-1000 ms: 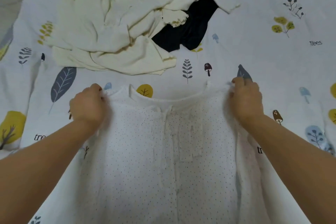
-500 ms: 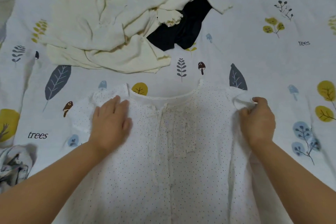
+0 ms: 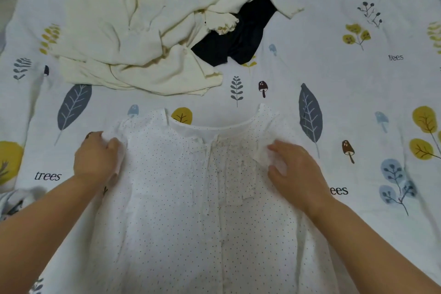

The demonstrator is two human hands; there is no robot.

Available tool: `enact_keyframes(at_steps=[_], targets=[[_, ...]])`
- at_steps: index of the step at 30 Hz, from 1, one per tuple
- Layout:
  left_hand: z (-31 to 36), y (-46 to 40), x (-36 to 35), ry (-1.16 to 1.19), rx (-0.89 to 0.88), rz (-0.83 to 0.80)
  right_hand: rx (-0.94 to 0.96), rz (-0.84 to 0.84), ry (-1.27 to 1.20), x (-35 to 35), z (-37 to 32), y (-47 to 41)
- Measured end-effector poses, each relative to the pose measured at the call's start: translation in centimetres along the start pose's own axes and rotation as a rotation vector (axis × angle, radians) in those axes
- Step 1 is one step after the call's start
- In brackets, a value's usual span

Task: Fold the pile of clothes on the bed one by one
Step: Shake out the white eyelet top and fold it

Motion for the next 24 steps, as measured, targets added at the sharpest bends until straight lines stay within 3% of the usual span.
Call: enact_keyframes(at_steps=[5, 10, 12, 14, 16, 18, 19, 22, 24], targets=[[0.4, 0.8, 2.5, 0.016, -0.045, 0.140, -0.063, -0.257, 0.271, -4.2, 1.0, -0.4], [4.9, 4.0, 3.7, -0.030, -0.225, 0.283, -0.040, -0.139, 0.147, -3.1, 0.5, 0.1], [7.3, 4.8, 1.5, -0.036, -0.340, 0.129, -0.013, -0.100, 0.129, -2.7, 0.1, 0.6], [8.6, 5.3, -2.0, 0.106, -0.422, -0.164, 0.016, -0.083, 0.110, -2.7, -0.2, 1.0], [9.2, 6.2, -3.0, 0.139, -0.493, -0.202, 0.028, -0.041, 0.087, -2.4, -0.4, 1.2], [9.3, 7.3, -2.4, -0.105, -0.616, 0.023, 0.004, 0.008, 0.110, -2.1, 0.0, 1.3], [9.2, 7.6, -3.4, -0.252, -0.653, 0.033, -0.029, -0.002, 0.147, -2.4, 0.4, 1.2], [6.1, 6.5, -9.3, -0.764, -0.536, -0.312, -0.150, -0.200, 0.329, -5.1, 1.8, 0.4], [4.2, 5.6, -10.9, -0.842, -0.468, -0.397, -0.175, -0.290, 0.363, -6.0, 2.1, 0.2]])
Point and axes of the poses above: each hand's wrist, its own y-axis away from the middle knuckle, its own x-axis out of the back of the hand, z = x × y, the point moved 10 cm from there along -y, towards the middle knuckle, and after that the axes turned 14 degrees about -z, right-handed, at the moved point
